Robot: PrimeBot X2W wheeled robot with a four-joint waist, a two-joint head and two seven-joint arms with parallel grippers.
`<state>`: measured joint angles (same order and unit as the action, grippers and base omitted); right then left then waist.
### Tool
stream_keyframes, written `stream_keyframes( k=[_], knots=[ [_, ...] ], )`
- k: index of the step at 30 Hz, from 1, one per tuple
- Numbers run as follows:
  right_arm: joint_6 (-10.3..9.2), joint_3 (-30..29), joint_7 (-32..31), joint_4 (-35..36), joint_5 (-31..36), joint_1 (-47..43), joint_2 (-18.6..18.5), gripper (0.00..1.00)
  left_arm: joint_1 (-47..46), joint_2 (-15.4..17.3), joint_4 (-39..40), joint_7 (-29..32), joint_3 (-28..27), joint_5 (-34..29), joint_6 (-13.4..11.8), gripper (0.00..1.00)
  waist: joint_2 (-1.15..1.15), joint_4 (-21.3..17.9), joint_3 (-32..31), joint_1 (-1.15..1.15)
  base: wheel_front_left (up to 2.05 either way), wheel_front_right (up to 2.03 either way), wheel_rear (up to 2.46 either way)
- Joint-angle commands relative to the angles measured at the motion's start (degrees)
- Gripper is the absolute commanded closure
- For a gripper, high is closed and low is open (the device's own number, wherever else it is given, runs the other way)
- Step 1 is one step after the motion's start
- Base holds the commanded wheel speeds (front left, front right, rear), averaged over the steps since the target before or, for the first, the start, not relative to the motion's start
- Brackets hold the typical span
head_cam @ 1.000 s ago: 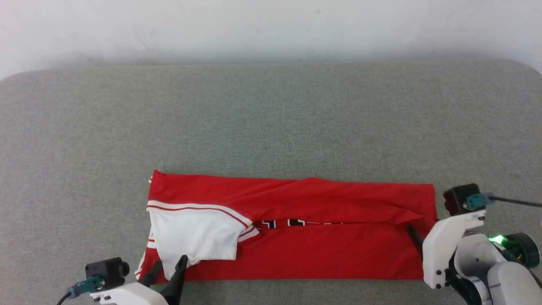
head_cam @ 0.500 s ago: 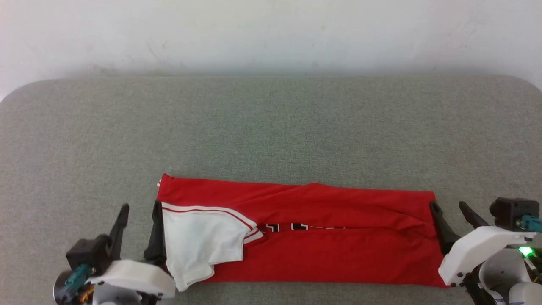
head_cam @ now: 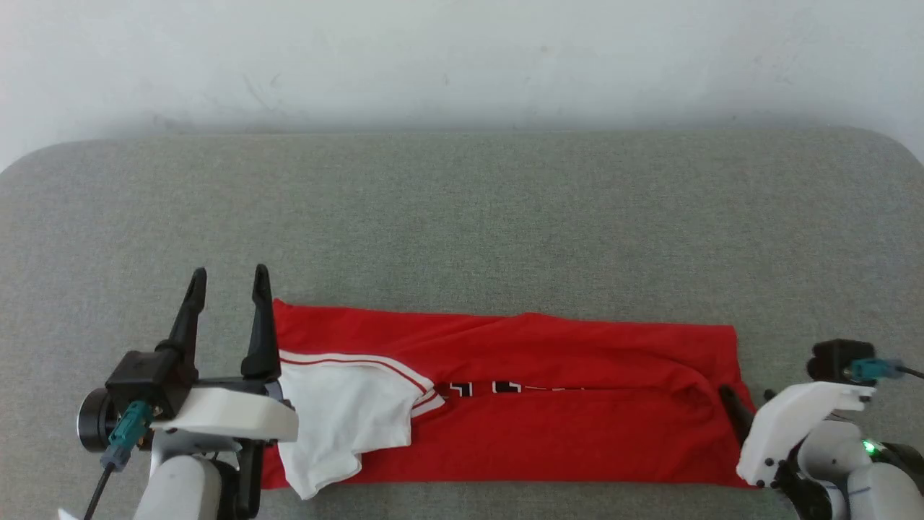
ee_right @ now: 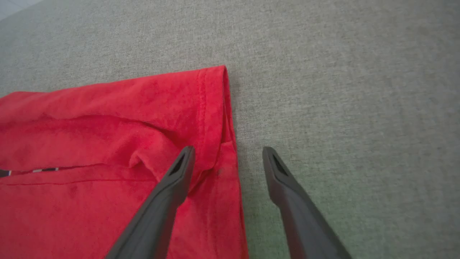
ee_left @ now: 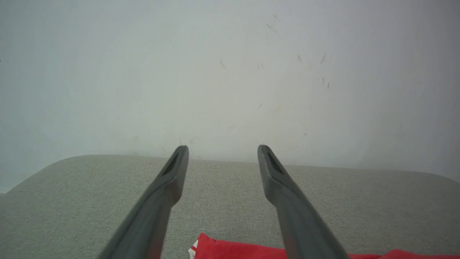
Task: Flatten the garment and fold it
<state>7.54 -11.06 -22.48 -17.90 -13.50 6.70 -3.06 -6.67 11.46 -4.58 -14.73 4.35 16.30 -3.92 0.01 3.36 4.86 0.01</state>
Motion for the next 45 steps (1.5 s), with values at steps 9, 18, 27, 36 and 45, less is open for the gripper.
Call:
stream_keyframes(
  k=[9, 18, 27, 36, 45],
  knots=[
    [-0.05, 2.22, -11.42, -6.50, 1.51, 5.22, 0.18, 0.00, -2.36, -2.55, -2.70, -0.26, -2.82, -4.09, 4.00, 0.00, -0.01, -0.17, 0.37, -0.01, 0.00, 0.00, 0.00],
    [-0.05, 2.85, -15.65, -5.82, 2.44, 5.75, 0.18, 1.00, -3.10, -4.27, -4.05, -0.27, -4.70, -6.03, 5.94, 0.00, -0.01, -0.06, 0.70, -0.01, 0.00, 0.00, 0.00],
    [-0.05, -7.64, -11.43, -0.76, 15.87, 4.52, 0.18, 1.00, -2.64, -5.73, -4.19, -0.27, -5.58, -7.21, 6.50, 0.00, -0.01, -0.22, 0.78, -0.01, 0.00, 0.00, 0.00],
    [-0.05, -16.41, -8.02, 2.52, 25.38, 3.41, -0.93, 1.00, -2.69, -6.46, -4.72, -0.27, -6.04, -7.65, 7.40, 0.00, -0.01, 0.03, 1.05, -0.01, 0.00, 0.00, 0.00],
    [-0.05, -7.70, -14.61, 13.64, 20.22, -1.17, -1.22, 1.00, -1.68, -7.03, -5.27, -0.27, -6.48, -8.35, 7.88, 0.00, -0.01, 0.08, -0.48, -0.01, 0.00, 0.00, 0.00]
  ],
)
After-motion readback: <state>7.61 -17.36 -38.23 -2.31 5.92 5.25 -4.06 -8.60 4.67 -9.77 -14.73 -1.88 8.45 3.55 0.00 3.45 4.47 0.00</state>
